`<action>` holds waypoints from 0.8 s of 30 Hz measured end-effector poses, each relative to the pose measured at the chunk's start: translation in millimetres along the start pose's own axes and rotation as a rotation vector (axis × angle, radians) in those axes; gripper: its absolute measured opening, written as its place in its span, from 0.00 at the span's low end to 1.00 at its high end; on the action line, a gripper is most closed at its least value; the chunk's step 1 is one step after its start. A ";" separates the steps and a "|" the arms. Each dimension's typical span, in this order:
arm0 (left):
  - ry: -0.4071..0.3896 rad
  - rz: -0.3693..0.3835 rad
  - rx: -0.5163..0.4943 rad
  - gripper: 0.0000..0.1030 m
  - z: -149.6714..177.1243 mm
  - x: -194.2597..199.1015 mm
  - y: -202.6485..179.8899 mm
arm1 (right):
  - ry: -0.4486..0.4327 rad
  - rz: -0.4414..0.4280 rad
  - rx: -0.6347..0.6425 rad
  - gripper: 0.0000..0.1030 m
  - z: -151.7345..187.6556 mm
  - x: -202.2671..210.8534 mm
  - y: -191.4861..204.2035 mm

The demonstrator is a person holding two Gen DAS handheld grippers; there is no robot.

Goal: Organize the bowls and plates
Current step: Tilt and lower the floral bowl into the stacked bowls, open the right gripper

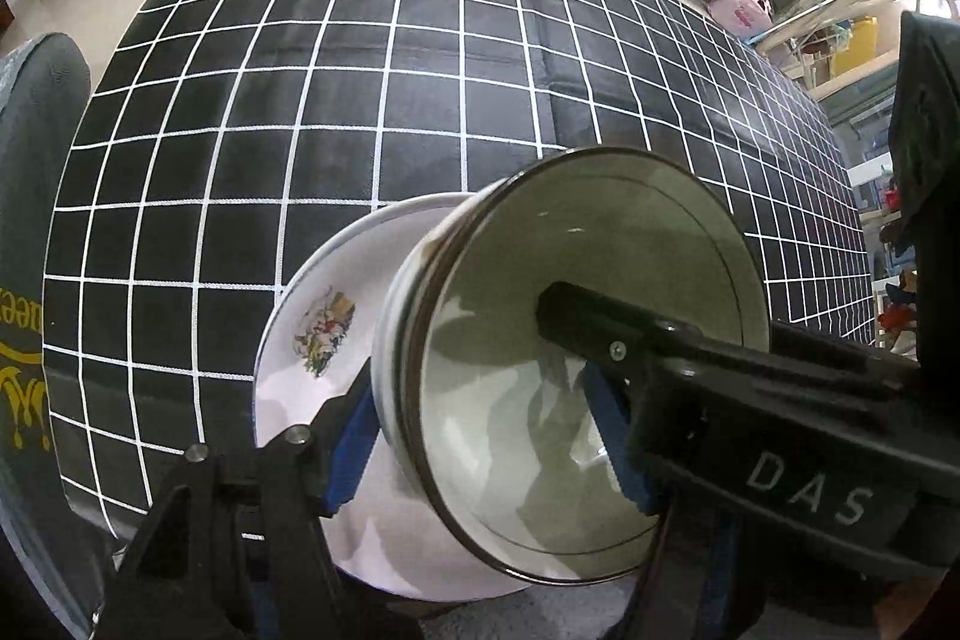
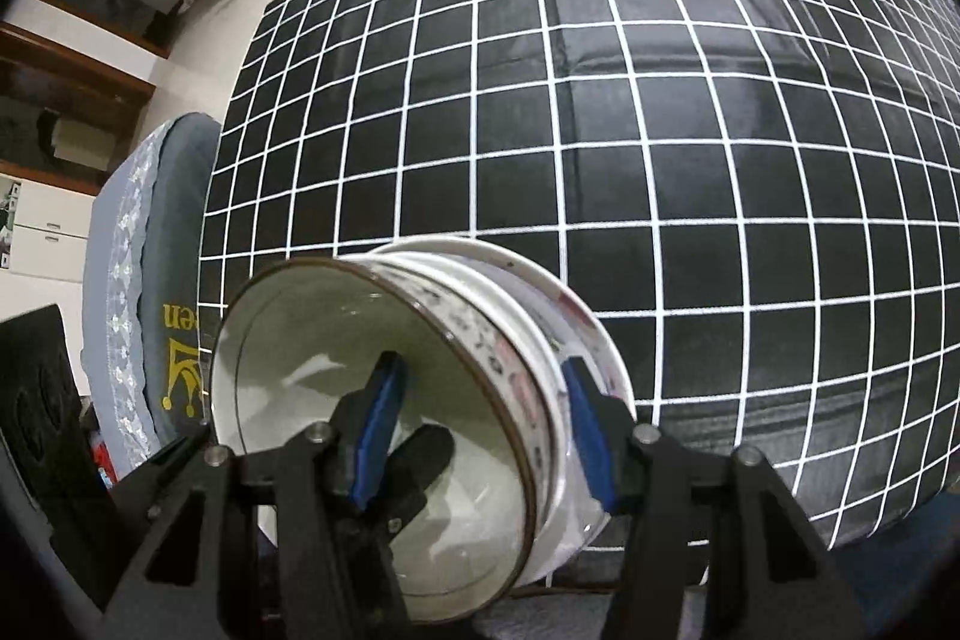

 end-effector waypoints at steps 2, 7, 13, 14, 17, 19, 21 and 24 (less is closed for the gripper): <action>0.003 -0.001 0.003 0.63 -0.2 -1.2 1.1 | 0.005 0.001 -0.002 0.56 -0.3 -2.4 1.2; 0.010 -0.001 0.008 0.63 0.1 -4.4 9.0 | 0.014 0.008 -0.003 0.56 1.1 -5.8 0.8; 0.015 -0.009 -0.005 0.62 1.4 -0.8 14.7 | 0.026 0.015 0.024 0.55 1.7 -9.4 2.8; 0.017 -0.013 -0.009 0.62 1.6 -0.9 14.2 | 0.035 0.005 0.019 0.55 2.0 -10.5 1.8; 0.018 -0.015 -0.012 0.62 0.4 -0.8 13.2 | 0.051 -0.006 0.026 0.55 1.3 -11.2 0.7; 0.018 -0.007 -0.011 0.62 -1.4 -1.1 13.3 | 0.044 -0.007 0.027 0.55 1.1 -10.9 0.4; 0.022 -0.002 -0.014 0.62 -1.9 -1.1 13.9 | 0.044 -0.005 0.034 0.55 1.5 -10.5 0.1; 0.004 -0.006 -0.006 0.62 -2.8 8.3 17.8 | -0.010 0.043 0.095 0.55 -0.8 0.8 2.2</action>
Point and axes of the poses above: each gripper's, at about its wrist camera, not at the fingertips, and x roughly against the way its jaws point, y to its left, z to its underside, the point moved 7 cm from there along -x, roughly the way its jaws point, and after that the axes turned 6 degrees about x, right-handed, at the moved point
